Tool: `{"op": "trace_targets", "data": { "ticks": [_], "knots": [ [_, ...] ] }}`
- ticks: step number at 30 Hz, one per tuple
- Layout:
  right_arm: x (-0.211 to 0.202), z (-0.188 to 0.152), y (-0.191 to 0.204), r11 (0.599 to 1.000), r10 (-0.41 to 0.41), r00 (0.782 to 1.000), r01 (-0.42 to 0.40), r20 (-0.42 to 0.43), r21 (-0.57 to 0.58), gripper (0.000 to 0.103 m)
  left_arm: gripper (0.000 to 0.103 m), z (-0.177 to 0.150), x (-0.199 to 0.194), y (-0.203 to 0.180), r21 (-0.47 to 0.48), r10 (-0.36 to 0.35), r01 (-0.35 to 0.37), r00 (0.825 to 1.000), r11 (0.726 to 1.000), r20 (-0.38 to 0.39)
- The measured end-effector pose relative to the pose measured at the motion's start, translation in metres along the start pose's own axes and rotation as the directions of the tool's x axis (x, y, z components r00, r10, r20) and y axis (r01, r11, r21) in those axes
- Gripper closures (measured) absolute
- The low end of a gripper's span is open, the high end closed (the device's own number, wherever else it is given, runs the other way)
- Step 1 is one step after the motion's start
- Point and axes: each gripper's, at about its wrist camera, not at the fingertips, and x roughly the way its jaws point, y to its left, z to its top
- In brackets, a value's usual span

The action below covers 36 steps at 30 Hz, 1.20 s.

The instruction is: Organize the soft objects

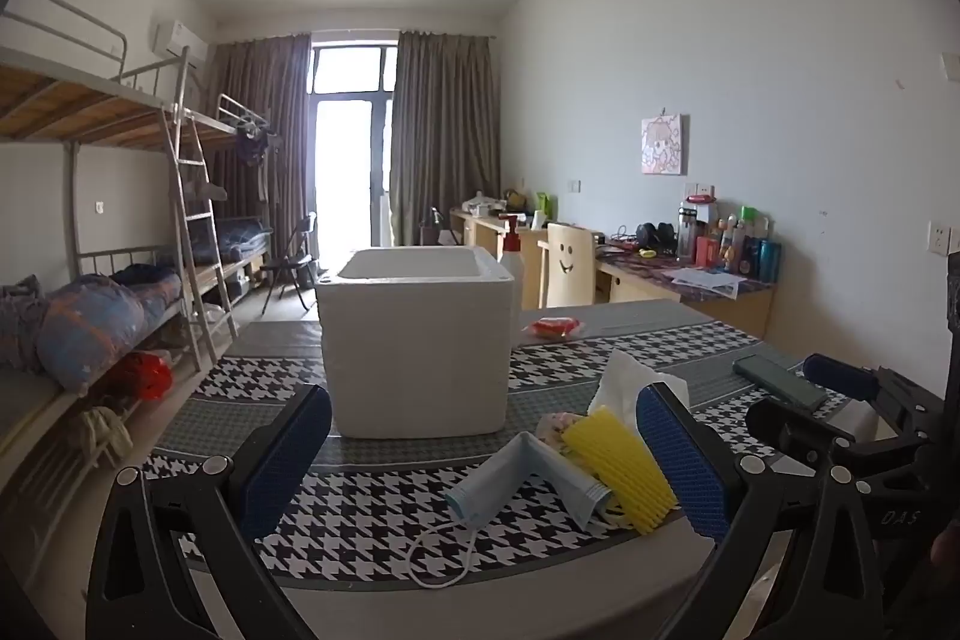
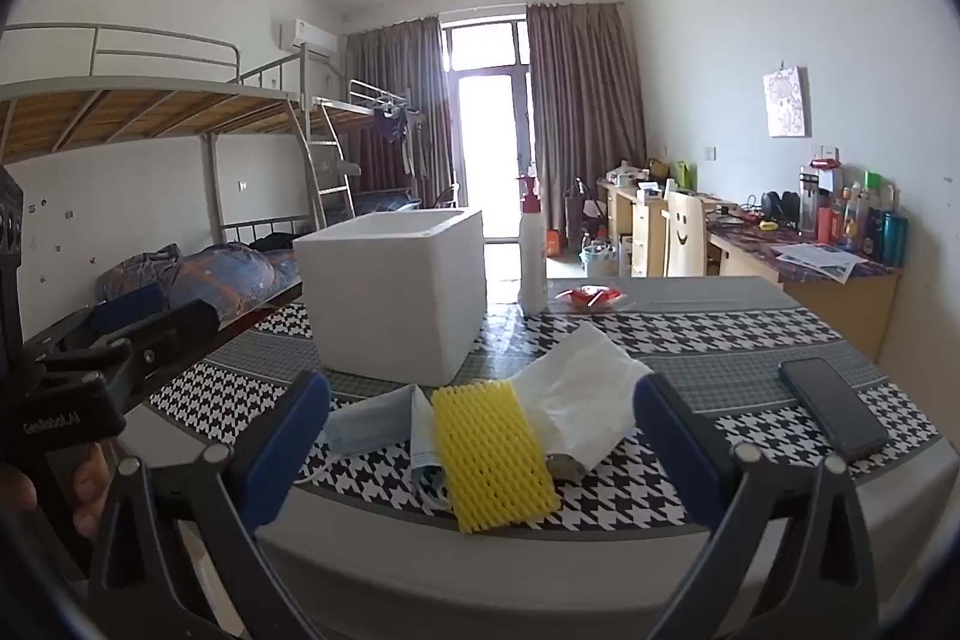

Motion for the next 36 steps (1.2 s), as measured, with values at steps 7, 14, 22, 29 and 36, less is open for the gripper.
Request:
{"op": "trace_targets", "data": {
  "ticks": [7, 14, 22, 29, 36],
  "knots": [
    [-0.004, -0.001, 0.002, 1.0, 0.002, 1.0, -0.002, 0.001, -0.007, 0.001, 0.001, 0.0, -0.006, 0.003, 0.008, -0.006, 0.006, 1.0, 1.0, 0.01],
    [-0.001, 0.001, -0.001, 1.0, 0.0, 1.0, 0.0, -0.001, -0.001, 0.001, 0.001, 0.003, -0.02, -0.003, 0.014, -0.005, 0.005, 1.0, 1.0, 0.008],
    [-0.002, 0.002, 0.001, 1.0, -0.001, 1.0, 0.001, -0.001, -0.006, 0.001, 0.001, 0.003, -0.006, -0.001, 0.004, -0.02, 0.02, 1.0, 1.0, -0.004],
    [-0.003, 0.002, 0.002, 1.0, -0.001, 1.0, 0.001, 0.001, -0.005, 0.001, 0.001, 0.003, -0.004, 0.001, 0.003, -0.02, 0.02, 1.0, 1.0, 0.0],
    [-0.001, 0.001, 0.001, 1.0, 0.0, 1.0, 0.0, -0.001, -0.003, 0.001, 0.001, 0.001, -0.002, 0.003, -0.006, -0.016, 0.016, 1.0, 1.0, -0.005]
  ]
}}
